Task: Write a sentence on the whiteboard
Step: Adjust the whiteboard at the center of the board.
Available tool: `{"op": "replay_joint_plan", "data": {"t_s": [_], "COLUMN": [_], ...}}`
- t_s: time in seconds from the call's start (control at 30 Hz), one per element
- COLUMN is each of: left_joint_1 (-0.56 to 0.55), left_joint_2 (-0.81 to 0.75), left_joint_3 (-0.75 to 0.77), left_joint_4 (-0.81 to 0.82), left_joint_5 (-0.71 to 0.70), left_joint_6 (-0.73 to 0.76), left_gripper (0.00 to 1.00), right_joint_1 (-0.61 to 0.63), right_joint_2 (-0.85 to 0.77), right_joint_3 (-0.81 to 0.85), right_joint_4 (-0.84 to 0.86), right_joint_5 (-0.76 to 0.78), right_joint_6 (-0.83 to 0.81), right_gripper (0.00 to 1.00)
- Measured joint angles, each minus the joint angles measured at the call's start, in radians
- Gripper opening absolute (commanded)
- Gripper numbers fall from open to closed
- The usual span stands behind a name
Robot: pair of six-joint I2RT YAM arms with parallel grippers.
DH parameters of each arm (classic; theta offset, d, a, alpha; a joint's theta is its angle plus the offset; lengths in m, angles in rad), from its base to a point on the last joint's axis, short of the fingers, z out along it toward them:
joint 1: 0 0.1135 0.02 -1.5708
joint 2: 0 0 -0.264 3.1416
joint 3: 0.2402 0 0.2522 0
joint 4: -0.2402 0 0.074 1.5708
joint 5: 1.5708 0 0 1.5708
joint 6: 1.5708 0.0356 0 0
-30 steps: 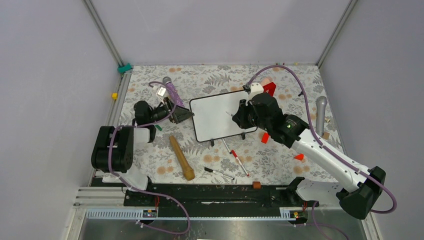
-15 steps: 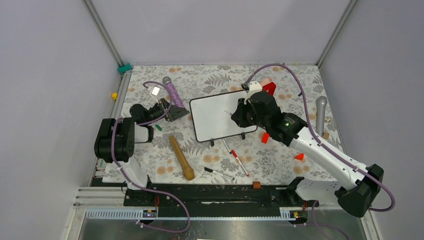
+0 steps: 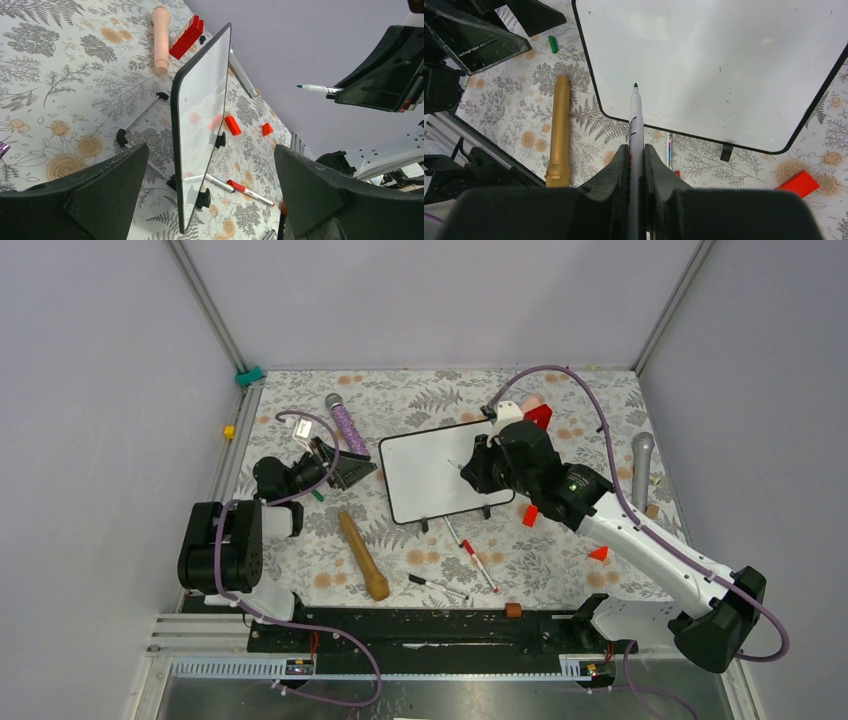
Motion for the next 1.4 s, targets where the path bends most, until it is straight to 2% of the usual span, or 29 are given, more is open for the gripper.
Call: {"op": "replay_joint_plan", "data": {"t_s": [0.33,0.4,0.57,0.6,0.8,1.03,1.17,1.27,1.33,1.37,1.4], "left_joint_1": [-0.005,-0.014,-0.042,-0.049,-0.069,-0.093,-0.103,-0.103,-0.103,-0.103,-0.103], "left_joint_2": [0.008,0.022,0.150,0.168,0.184,0.188,0.229,0.280,0.314,0.325,0.332], "left_joint_3": [0.046,0.059,0.071,0.071,0.071,0.090,0.155,0.213,0.241,0.248,0.251], "left_joint_4": [-0.191,-0.224,-0.056,-0.035,0.043,0.070,0.085,0.091,0.091,0.090,0.089], "left_joint_5": [-0.016,-0.014,0.022,0.032,0.081,0.151,0.192,0.215,0.229,0.235,0.241], "left_joint_6": [0.088,0.109,0.091,0.091,0.105,0.132,0.113,0.083,0.064,0.058,0.055], "left_gripper": [0.99,0.94,0.88,0.84,0.74,0.72,0.76,0.76,0.67,0.55,0.47], "right_joint_1": [0.000,0.000,0.000,0.000,0.000,0.000,0.000,0.000,0.000,0.000,0.000], "right_joint_2": [0.021,0.021,0.022,0.022,0.021,0.021,0.022,0.021,0.022,0.022,0.022], "right_joint_3": [0.013,0.014,0.014,0.014,0.014,0.014,0.014,0.014,0.014,0.014,0.014], "right_joint_4": [0.004,0.005,0.005,0.005,0.005,0.005,0.005,0.006,0.008,0.010,0.011], "right_joint_5": [-0.022,-0.022,-0.024,-0.025,-0.023,-0.024,-0.024,-0.025,-0.026,-0.026,-0.026], "right_joint_6": [-0.002,-0.002,0.000,0.001,0.003,0.003,0.003,0.003,0.002,0.002,0.002], "right_gripper": [0.00,0.00,0.00,0.00,0.00,0.00,0.00,0.00,0.00,0.00,0.00]}}
